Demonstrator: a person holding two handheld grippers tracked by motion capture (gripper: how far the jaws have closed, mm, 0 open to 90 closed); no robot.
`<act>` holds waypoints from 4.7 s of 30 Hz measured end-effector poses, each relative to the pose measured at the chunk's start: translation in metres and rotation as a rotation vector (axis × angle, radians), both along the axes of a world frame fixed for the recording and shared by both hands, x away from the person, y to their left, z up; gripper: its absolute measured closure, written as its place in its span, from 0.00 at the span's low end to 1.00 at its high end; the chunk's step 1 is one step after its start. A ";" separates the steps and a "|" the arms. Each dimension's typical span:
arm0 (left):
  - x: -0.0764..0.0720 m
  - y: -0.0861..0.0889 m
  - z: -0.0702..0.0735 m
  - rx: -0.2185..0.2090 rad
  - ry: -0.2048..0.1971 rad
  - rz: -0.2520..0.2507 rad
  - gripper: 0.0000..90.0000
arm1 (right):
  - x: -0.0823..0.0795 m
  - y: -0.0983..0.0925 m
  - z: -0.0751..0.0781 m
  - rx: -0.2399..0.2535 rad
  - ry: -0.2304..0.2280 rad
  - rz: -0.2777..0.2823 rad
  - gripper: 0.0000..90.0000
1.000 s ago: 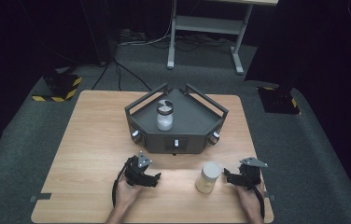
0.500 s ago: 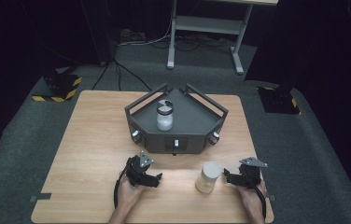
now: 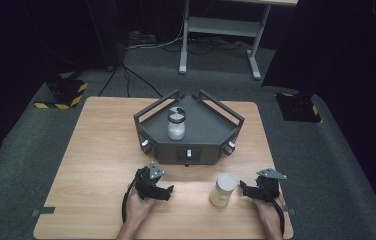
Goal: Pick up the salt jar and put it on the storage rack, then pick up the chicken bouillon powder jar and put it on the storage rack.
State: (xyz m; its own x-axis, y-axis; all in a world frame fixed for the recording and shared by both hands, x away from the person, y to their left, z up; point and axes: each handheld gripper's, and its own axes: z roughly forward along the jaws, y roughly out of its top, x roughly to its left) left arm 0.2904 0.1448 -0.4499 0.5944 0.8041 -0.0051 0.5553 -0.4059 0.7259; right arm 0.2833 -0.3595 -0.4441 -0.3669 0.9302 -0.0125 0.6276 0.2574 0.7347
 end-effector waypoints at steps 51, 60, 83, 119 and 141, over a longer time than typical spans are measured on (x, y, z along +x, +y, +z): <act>0.000 0.000 0.000 -0.003 0.000 0.002 0.06 | -0.045 -0.025 0.006 0.112 -0.027 0.133 0.12; 0.000 0.000 0.000 -0.003 0.000 0.002 0.06 | -0.060 -0.024 0.012 0.146 -0.044 0.237 0.11; 0.000 0.000 0.000 -0.002 0.000 0.002 0.06 | -0.051 -0.003 0.022 0.206 -0.088 0.397 0.12; 0.000 0.000 0.000 -0.002 0.000 0.002 0.06 | -0.039 0.015 0.013 0.259 -0.180 0.409 0.31; 0.000 0.000 0.000 -0.002 0.000 0.002 0.06 | -0.050 0.022 0.014 0.188 -0.247 0.411 0.39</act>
